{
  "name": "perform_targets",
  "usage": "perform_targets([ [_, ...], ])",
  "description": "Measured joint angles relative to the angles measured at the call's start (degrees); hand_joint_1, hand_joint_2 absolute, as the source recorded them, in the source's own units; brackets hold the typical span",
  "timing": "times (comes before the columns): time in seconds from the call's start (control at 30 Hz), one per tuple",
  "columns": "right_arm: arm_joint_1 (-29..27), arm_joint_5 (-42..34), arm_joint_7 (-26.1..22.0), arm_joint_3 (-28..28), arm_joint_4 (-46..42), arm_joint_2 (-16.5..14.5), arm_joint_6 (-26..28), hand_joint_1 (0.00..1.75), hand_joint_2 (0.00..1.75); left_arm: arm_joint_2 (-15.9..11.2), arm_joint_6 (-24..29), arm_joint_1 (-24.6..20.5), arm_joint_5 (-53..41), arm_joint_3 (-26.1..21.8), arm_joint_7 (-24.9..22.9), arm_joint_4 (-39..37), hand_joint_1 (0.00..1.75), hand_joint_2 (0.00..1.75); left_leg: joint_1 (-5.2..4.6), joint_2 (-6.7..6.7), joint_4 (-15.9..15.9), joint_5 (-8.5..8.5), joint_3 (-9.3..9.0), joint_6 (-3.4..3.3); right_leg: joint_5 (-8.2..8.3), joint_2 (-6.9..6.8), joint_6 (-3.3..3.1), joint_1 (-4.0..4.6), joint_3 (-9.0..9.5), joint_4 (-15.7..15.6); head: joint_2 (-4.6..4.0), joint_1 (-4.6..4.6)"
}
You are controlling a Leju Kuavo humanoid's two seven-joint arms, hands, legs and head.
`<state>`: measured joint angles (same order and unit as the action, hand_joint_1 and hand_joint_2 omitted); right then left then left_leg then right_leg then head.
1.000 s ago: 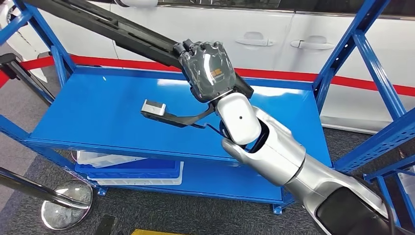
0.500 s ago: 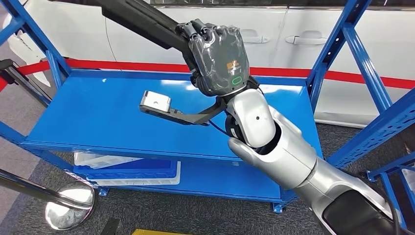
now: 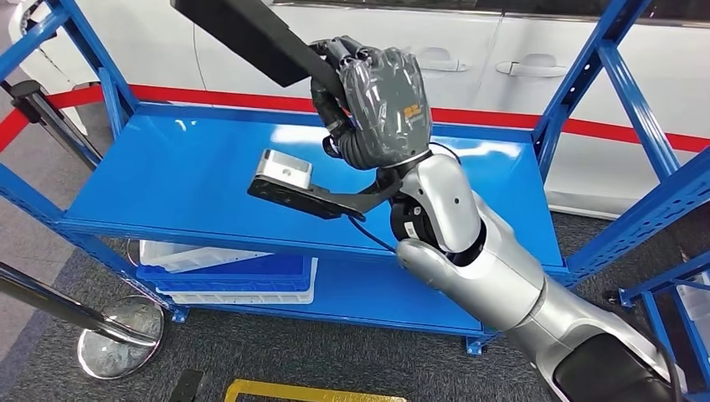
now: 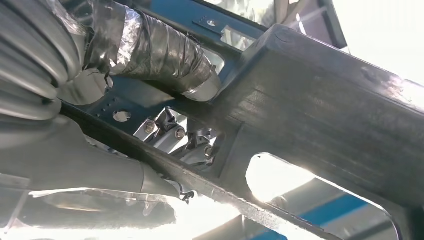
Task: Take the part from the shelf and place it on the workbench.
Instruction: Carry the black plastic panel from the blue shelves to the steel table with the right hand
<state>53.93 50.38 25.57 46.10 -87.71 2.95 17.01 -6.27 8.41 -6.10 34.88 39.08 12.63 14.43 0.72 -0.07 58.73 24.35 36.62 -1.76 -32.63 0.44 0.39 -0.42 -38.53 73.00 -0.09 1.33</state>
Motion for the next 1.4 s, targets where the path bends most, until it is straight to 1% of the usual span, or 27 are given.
perform_targets([
  [0.1,-0.1,-0.2,-0.3,0.0,0.0,0.0,0.8,1.75,1.75,0.0,-0.5,0.0,0.1,0.0,-0.5,0.0,0.0,1.75,-0.08,-0.15,0.6,-0.77,1.24,0.76,2.66,0.07,-0.42,0.08,6.75,-10.5,0.01,0.04],
  [0.13,-0.1,-0.1,-0.3,0.0,-0.1,-0.1,0.9,1.75,1.75,0.0,-0.6,0.0,0.1,0.0,-0.6,0.0,0.0,1.75,-0.12,-0.2,0.7,-1.13,1.47,1.1,2.74,0.1,-0.59,0.21,7.59,-12.3,0.01,0.03],
  [0.23,-0.2,-0.2,-0.4,-0.1,-0.1,-0.1,1.2,1.75,1.75,0.0,-0.7,0.1,0.1,0.0,-0.8,0.0,0.0,1.75,0.01,-0.33,0.5,-1.95,2.01,2.15,3.88,0.02,-1.61,0.35,6.92,-13.0,0.0,0.03],
  [0.27,-0.2,-0.2,-0.4,-0.1,-0.1,-0.1,1.4,1.75,1.75,0.0,-0.7,0.1,0.1,0.0,-0.8,0.0,0.0,1.75,0.11,-0.32,1.2,-0.96,2.44,2.49,4.48,-0.09,-2.14,0.27,6.48,-13.2,-0.01,0.1],
  [0.33,-0.3,-0.4,-0.6,-0.1,-0.1,-0.2,1.9,1.75,1.75,0.1,-0.5,0.2,0.1,0.0,-0.8,-0.1,0.0,1.75,0.31,-0.27,5.7,3.78,3.95,3.08,5.7,-0.3,-2.97,0.09,5.31,-13.4,0.0,0.25],
  [0.4,-0.4,-0.6,-1.0,-0.1,-0.1,-0.2,2.5,1.75,1.75,0.1,-0.4,0.2,0.1,0.0,-0.8,-0.1,0.0,1.75,0.38,-0.23,12.7,8.45,5.56,3.49,6.79,-0.33,-3.24,0.18,3.82,-13.4,0.01,0.37],
  [0.43,-0.5,-0.7,-1.1,-0.1,-0.1,-0.2,2.6,1.75,1.75,0.1,-0.3,0.1,0.1,0.0,-0.8,-0.1,0.0,1.75,0.38,-0.23,15.2,9.07,5.69,3.57,7.35,-0.34,-3.26,0.24,3.03,-13.3,0.01,0.35],
  [0.47,-0.6,-0.8,-1.2,-0.1,-0.1,-0.2,2.7,1.75,1.75,0.1,-0.3,0.1,0.1,0.0,-0.8,-0.1,0.0,1.75,0.37,-0.23,16.1,8.45,5.0,3.55,7.89,-0.35,-3.24,0.29,2.23,-13.2,0.01,0.37],
  [0.5,-0.8,-0.9,-1.3,-0.1,-0.1,-0.2,2.7,1.75,1.75,0.1,-0.2,0.1,0.1,0.0,-0.9,-0.1,0.0,1.75,0.34,-0.24,15.1,6.98,3.38,3.41,8.42,-0.34,-3.22,0.35,1.47,-13.2,0.0,0.37],
  [0.57,-0.9,-0.9,-1.5,-0.1,-0.1,-0.2,3.1,1.75,1.75,0.1,-0.2,0.0,0.2,0.0,-0.9,-0.1,0.0,1.75,0.06,-0.24,8.1,4.87,-2.31,2.7,9.38,-0.31,-3.02,0.48,0.29,-13.0,0.0,0.36],
  [0.63,-0.9,-1.0,-1.8,-0.2,-0.2,-0.2,3.7,1.75,1.75,0.0,-0.2,-0.2,0.2,0.0,-0.9,-0.1,0.0,1.75,-0.38,-0.26,0.7,5.51,-7.15,1.92,10.32,-0.38,-2.54,0.5,-0.27,-13.1,0.01,0.31],
  [0.7,-1.0,-1.0,-2.1,-0.3,-0.3,-0.2,4.4,1.75,1.75,0.0,0.0,-0.3,0.1,0.0,-0.8,-0.1,0.0,1.75,-0.74,-0.28,-2.0,5.69,-8.21,1.34,11.46,-0.5,-1.86,0.34,-0.4,-13.6,0.0,0.32],
  [0.73,-1.1,-1.0,-2.1,-0.3,-0.3,-0.2,4.7,1.75,1.75,0.0,0.1,-0.3,0.1,0.0,-0.7,-0.1,0.0,1.75,-0.63,-0.15,-2.3,4.98,-7.97,1.02,11.7,-0.43,-1.53,0.29,-0.51,-13.8,0.0,0.33],
  [0.77,-1.1,-0.9,-2.2,-0.3,-0.3,-0.2,5.0,1.75,1.75,0.1,0.2,-0.3,0.1,0.1,-0.6,-0.1,0.0,1.75,-0.5,0.01,-2.8,4.24,-7.7,0.6,10.99,-0.36,-1.21,0.32,-0.83,-13.4,-0.01,0.28],
  [0.83,-1.2,-0.9,-2.1,-0.4,-0.3,-0.2,5.2,1.75,1.75,0.1,0.3,-0.3,0.1,0.1,-0.4,-0.1,0.0,1.75,-0.16,0.39,-3.3,2.7,-6.67,-0.15,6.47,-0.22,-0.73,0.3,-2.21,-9.5,0.0,0.08],
  [0.9,-1.4,-1.0,-2.1,-0.5,-0.3,-0.1,5.3,1.75,1.75,0.1,0.3,-0.3,0.2,0.1,-0.3,-0.1,0.0,1.75,-0.21,0.49,-2.9,1.62,-4.97,-0.39,1.45,-0.23,-0.4,0.11,-3.82,-2.5,0.0,-0.03],
  [0.93,-1.5,-1.0,-2.1,-0.5,-0.3,-0.1,5.3,1.75,1.75,0.1,0.3,-0.3,0.2,0.1,-0.2,-0.1,0.0,1.75,-0.2,0.5,-2.5,1.17,-4.01,-0.29,0.74,-0.24,-0.25,-0.01,-4.07,0.4,0.01,-0.03],
  [0.97,-1.6,-1.1,-2.1,-0.5,-0.3,-0.1,5.3,1.75,1.75,0.1,0.3,-0.3,0.3,0.1,-0.2,-0.1,0.0,1.75,-0.18,0.52,-2.0,0.74,-2.97,-0.18,1.32,-0.24,-0.1,-0.16,-3.63,1.9,0.0,-0.04],
  [1.0,-1.6,-1.2,-2.1,-0.5,-0.3,-0.1,5.3,1.75,1.75,0.1,0.3,-0.3,0.3,0.1,-0.2,-0.1,0.0,1.75,-0.14,0.52,-1.4,0.38,-1.9,-0.04,2.73,-0.25,0.02,-0.33,-2.36,1.6,0.0,-0.04],
  [1.03,-1.6,-1.4,-2.1,-0.5,-0.4,-0.1,5.4,1.75,1.75,0.1,0.3,-0.3,0.3,0.1,-0.2,-0.1,0.0,1.75,-0.09,0.52,-0.7,0.07,-0.87,0.17,4.22,-0.25,0.13,-0.52,-0.16,-0.6,0.0,-0.03],
  [1.1,-1.6,-2.0,-2.3,-0.7,-0.5,-0.1,5.6,1.75,1.75,0.1,0.4,-0.3,0.4,0.1,0.0,-0.1,0.0,1.75,-0.07,0.45,0.5,-0.43,0.91,0.75,4.11,-0.14,0.11,-0.54,4.71,-7.2,0.01,0.01],
  [1.13,-1.6,-2.3,-2.4,-0.8,-0.5,-0.1,5.8,1.75,1.75,0.1,0.4,-0.3,0.5,0.1,0.1,-0.1,0.0,1.75,-0.11,0.38,0.9,-0.76,1.46,1.13,3.46,-0.05,-0.09,-0.46,6.21,-9.8,0.01,0.06],
  [1.17,-1.6,-2.6,-2.6,-0.8,-0.6,-0.2,6.0,1.75,1.75,0.1,0.4,-0.3,0.6,0.1,0.2,-0.1,0.0,1.75,-0.11,0.31,1.1,-1.22,1.85,1.5,2.84,0.03,-0.37,-0.25,6.74,-11.2,0.01,0.09],
  [1.23,-1.4,-3.2,-2.9,-0.9,-0.5,-0.2,6.5,1.75,1.75,0.1,0.4,-0.2,0.6,0.1,0.3,-0.1,0.0,1.75,0.1,0.14,1.0,-2.06,2.34,2.22,3.69,0.02,-1.26,-0.11,6.12,-11.8,0.0,0.07],
  [1.27,-1.4,-3.4,-3.1,-0.9,-0.5,-0.2,6.6,1.75,1.75,0.1,0.3,-0.1,0.6,0.1,0.2,-0.2,0.0,1.75,0.25,0.08,1.3,-1.48,2.81,2.51,4.31,-0.08,-1.72,-0.11,5.62,-11.9,0.0,0.1],
  [1.3,-1.3,-3.7,-3.2,-0.9,-0.5,-0.2,6.7,1.75,1.75,0.2,0.3,0.0,0.7,0.1,0.2,-0.2,0.0,1.75,0.36,0.04,2.6,0.23,3.41,2.77,4.99,-0.19,-2.22,-0.17,5.03,-12.0,0.0,0.22],
  [1.4,-1.2,-5.1,-3.4,-0.9,-0.4,-0.2,6.7,1.75,1.75,0.2,0.1,0.0,0.7,0.1,0.0,-0.2,0.0,1.75,0.43,0.01,11.7,8.66,5.58,3.18,7.07,-0.33,-3.04,-0.05,2.58,-12.2,0.01,0.56],
])
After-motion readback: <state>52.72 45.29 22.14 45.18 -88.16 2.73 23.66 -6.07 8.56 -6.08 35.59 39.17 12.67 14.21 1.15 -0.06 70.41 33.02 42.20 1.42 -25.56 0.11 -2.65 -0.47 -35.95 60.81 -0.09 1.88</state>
